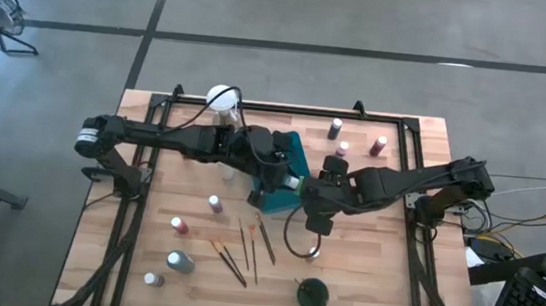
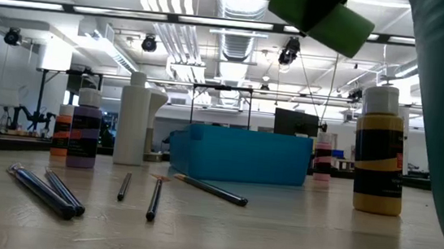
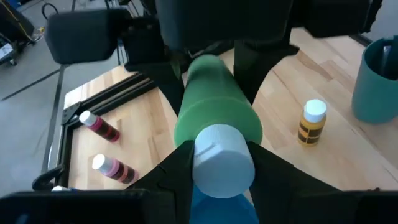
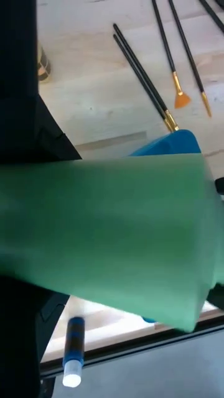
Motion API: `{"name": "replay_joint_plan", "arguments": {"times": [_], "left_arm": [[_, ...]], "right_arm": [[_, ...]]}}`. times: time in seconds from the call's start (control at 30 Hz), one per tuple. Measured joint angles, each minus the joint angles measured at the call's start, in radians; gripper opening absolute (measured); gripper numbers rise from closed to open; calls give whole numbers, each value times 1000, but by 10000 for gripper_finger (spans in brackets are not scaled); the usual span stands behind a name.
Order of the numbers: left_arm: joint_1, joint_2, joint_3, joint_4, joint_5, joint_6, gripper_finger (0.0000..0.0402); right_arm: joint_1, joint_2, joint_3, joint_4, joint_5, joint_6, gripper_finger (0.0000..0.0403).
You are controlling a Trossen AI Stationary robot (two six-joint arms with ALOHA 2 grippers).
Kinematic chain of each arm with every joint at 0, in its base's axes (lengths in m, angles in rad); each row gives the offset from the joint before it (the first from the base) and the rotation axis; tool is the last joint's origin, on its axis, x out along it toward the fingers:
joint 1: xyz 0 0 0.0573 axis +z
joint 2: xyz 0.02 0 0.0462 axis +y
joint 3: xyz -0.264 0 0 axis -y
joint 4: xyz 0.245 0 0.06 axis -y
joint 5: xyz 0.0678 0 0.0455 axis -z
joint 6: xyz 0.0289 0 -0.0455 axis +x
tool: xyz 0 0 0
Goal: Pick & Place Paint Supplies
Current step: Put the green paint bottle into the blue bin
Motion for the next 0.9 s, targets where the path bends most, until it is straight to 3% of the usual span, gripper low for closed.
{"name": "replay_joint_plan", "arguments": {"times": [0.5, 0.73, 0.9], "left_arm": [[7, 0, 10, 5, 2, 17, 125], [43, 0, 18, -91, -26, 30, 125], [84, 4, 42, -218, -109, 35, 125]], "right_arm": [[0, 2, 1, 52, -14, -16, 286], [14, -36, 0, 31, -21, 25, 296], [28, -85, 0, 31, -35, 65, 286]]}}
